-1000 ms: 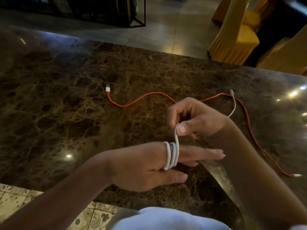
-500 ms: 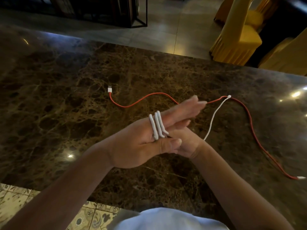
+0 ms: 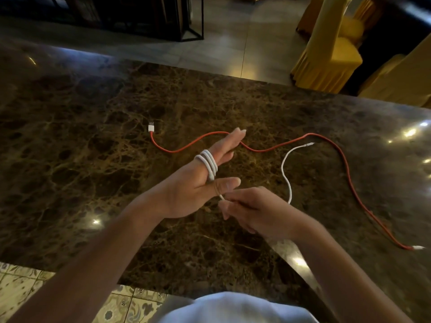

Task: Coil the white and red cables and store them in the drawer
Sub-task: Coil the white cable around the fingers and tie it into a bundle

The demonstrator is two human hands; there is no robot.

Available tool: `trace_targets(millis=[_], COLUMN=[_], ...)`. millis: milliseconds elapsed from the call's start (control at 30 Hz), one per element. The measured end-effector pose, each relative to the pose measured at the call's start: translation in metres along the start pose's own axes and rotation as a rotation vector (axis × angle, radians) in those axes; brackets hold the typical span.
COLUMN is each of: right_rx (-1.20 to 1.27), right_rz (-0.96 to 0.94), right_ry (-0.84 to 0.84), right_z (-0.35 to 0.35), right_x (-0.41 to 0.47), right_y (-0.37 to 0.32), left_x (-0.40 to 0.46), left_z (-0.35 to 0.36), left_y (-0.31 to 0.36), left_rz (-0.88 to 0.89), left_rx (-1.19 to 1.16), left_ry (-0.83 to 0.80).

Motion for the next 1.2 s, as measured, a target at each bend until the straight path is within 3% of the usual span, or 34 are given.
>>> trace_targets(millis=[67, 133, 267, 400, 467, 600, 867, 1033, 1200], right_rx=[-0.275, -0.391, -0.524, -0.6, -0.58, -0.293, 0.334, 0.825, 0.952], right_rz=[-0.044, -0.07, -0.149, -0.297, -0.357, -0.396, -0.45, -0.373, -0.149], right_ry=[-0.003, 0.003, -0.008, -0.109, -0.068, 0.013, -0.131, -0.22, -0.174], right_z=[-0.016, -0.037, -0.059, -0.031, -0.033, -0.072, -0.076, -0.044, -0.011], right_x=[-0.009, -0.017, -0.027, -0.021, -0.017, -0.018, 0.014, 0.033, 0.045], right_y=[-0.018, -0.034, -0.06, -0.088, -0.096, -0.093, -0.062, -0.026, 0.017], left_x=[-0.001, -0.005, -0.009, -0.002, -0.002, -0.006, -0.013, -0.008, 0.0], left_z=[0.003, 0.004, 0.015, 0.028, 0.027, 0.026, 0.053, 0.044, 0.036], left_y=[-0.011, -0.021, -0.022, -0.015, -0.01, -0.004, 0.025, 0.046, 0.051], left_rz=[-0.033, -0.072, -0.099, -0.116, -0.133, -0.107, -0.053, 0.014, 0.046], left_rx=[0.079, 0.096, 0.097, 0.091, 0.04, 0.05, -0.022, -0.14, -0.308], left_ry=[-0.054, -0.104, -0.187, -0.201, -0.192, -0.213, -0.427, -0.428, -0.355])
Point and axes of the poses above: each hand's wrist, its own x-axis towards the middle knuckle, its own z-axis out of the palm, y = z × x, the point moved 8 cm from there along x, towards the middle knuckle, and after that the axes turned 1 degree about y, right-handed, at the moved point
